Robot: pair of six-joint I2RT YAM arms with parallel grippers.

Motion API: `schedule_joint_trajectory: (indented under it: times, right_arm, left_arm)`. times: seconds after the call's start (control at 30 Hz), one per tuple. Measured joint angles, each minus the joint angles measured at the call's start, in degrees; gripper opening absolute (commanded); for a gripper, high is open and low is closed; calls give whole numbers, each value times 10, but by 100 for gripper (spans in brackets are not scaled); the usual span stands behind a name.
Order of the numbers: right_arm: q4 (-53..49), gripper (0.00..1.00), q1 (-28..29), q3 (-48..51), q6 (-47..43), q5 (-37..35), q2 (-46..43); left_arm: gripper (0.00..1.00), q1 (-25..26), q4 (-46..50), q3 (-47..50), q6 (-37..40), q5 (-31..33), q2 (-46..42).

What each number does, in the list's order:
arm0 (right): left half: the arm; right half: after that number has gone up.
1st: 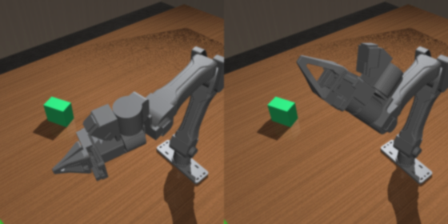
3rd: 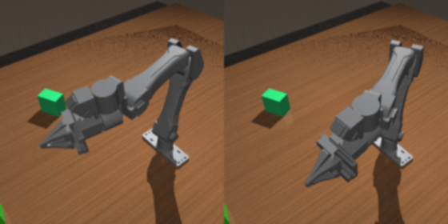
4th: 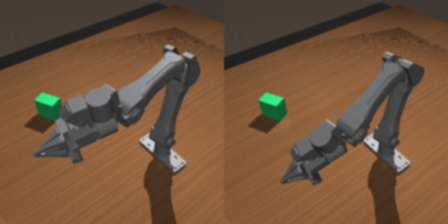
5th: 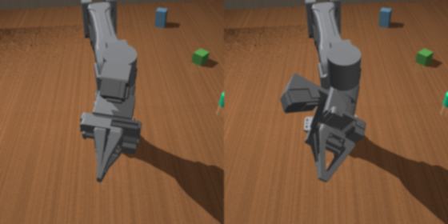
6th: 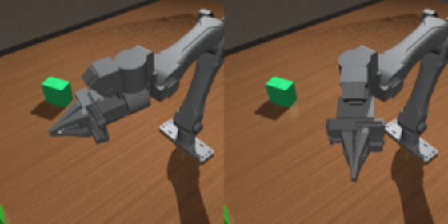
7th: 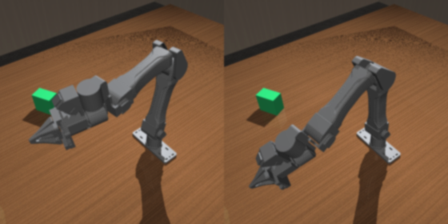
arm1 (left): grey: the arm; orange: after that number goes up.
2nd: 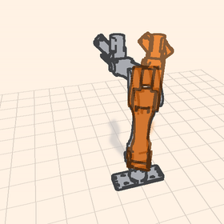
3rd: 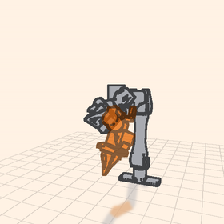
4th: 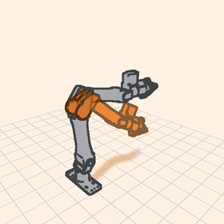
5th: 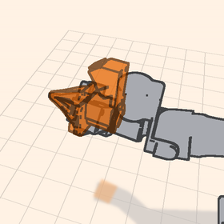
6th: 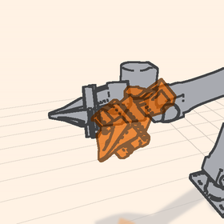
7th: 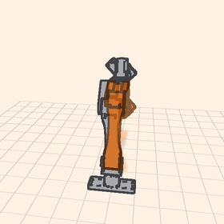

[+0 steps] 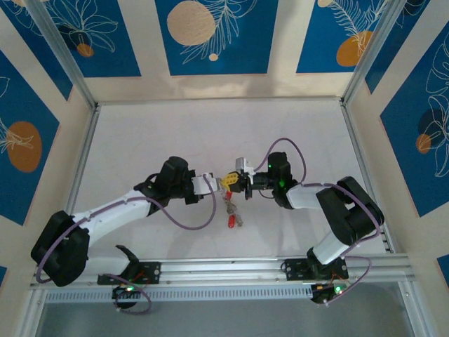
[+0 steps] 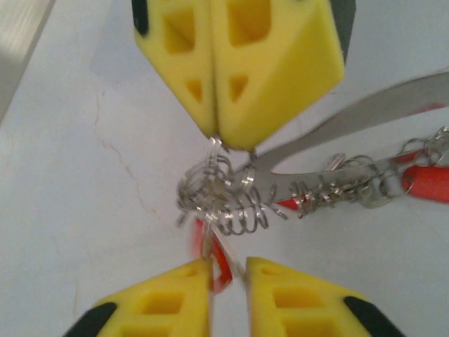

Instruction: Put the keys on the keyring

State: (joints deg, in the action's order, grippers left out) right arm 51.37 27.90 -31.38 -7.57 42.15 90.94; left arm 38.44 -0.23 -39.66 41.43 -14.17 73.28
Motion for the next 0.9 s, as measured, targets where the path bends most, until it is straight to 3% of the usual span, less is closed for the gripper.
schedule_joint_trajectory:
  times: [0.03,0.4,0.53,0.8,0.9]
  right_arm:
    - [10,0,0,2,8,-4,0]
    - [54,0,3,4,26,-15,9]
    - [57,0,3,4,22,-12,12]
    - [58,0,3,4,11,-1,12]
    - [56,0,3,4,7,1,12]
  left_arm:
    - [44,1,0,3,-7,1,0]
    - [53,3,2,10,-38,-8,-27]
    - [39,3,1,-7,-41,-23,-28]
    - [32,3,-13,-32,-60,-46,9]
    - [22,3,-13,-33,-64,-53,15]
